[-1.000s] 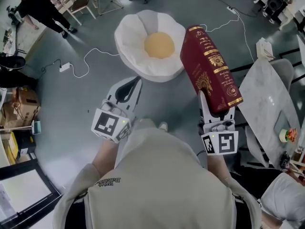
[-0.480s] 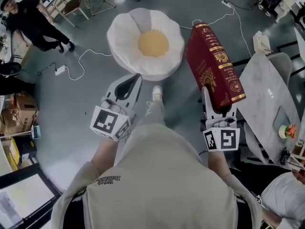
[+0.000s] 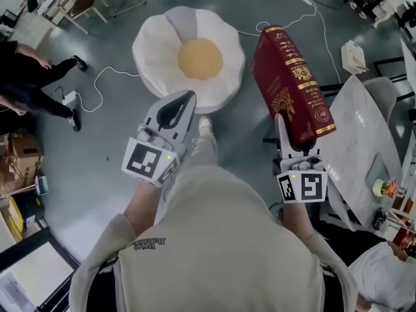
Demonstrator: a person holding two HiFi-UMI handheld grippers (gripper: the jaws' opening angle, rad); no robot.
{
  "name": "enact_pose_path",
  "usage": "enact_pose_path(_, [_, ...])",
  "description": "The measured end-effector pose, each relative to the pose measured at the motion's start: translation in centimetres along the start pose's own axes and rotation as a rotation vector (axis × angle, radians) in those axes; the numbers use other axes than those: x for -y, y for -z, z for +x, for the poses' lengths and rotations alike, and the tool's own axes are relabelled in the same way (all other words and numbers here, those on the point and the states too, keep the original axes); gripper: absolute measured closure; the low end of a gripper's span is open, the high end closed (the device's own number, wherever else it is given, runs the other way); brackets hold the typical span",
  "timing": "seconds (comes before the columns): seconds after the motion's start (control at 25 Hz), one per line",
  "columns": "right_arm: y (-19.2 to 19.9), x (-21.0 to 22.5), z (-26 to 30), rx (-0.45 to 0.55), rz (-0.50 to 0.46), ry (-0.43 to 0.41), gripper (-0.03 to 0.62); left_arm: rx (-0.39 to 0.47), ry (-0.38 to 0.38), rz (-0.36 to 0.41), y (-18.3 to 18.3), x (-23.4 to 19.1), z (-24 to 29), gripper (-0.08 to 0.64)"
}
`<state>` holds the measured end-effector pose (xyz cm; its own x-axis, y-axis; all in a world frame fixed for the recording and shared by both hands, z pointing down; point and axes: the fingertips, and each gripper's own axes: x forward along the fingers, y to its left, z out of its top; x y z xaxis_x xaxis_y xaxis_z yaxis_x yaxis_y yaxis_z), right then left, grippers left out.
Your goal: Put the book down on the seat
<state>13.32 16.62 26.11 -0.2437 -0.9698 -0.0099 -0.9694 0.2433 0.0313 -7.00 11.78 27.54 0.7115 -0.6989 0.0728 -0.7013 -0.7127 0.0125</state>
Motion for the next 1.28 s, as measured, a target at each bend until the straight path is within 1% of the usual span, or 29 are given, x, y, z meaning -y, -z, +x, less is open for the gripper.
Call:
enact_pose_path(0.28, [0.2,1.5,10.1,-0.019,0.014,-0.012,0.364,-0.023,0.003,-0.028,0.7,-7.3,6.1,0.551])
enact_pose_path(0.44, [0.3,2.3,15.5,-0.039,0.015,-0.022,0.364,-0.023,0.005,-0.035,0.2,-11.0,9.9,0.549])
enact_pose_path(0.64, [0.4,2.9,21.1,-0.051,0.001,-0.019,0.364,-0.021,0.001,-0.034,0.0,-15.6,12.8,0.549])
enact_pose_path(0.76, [-0.2,2.9,24.6,-0.062,-0.009,-0.022,0.364,-0.022,-0.005,-0.038,-0.7,-18.5,14.1,0.549])
enact_pose_path(0.92, [-1.6,3.8,30.2,-0.089,-0.006,-0.03,0.364,-0.028,-0.009,-0.047,-2.3,-22.7,17.1,0.551])
enact_pose_path(1.04, [-1.5,4.7,32.1,-0.098,-0.009,-0.04,0.364,-0.022,-0.025,-0.052,-2.4,-23.8,18.3,0.551])
enact_pose_path(1.28, [-0.4,5.2,31.8,-0.081,-0.018,-0.04,0.364,-0.028,-0.061,-0.048,-0.8,-23.1,17.2,0.549])
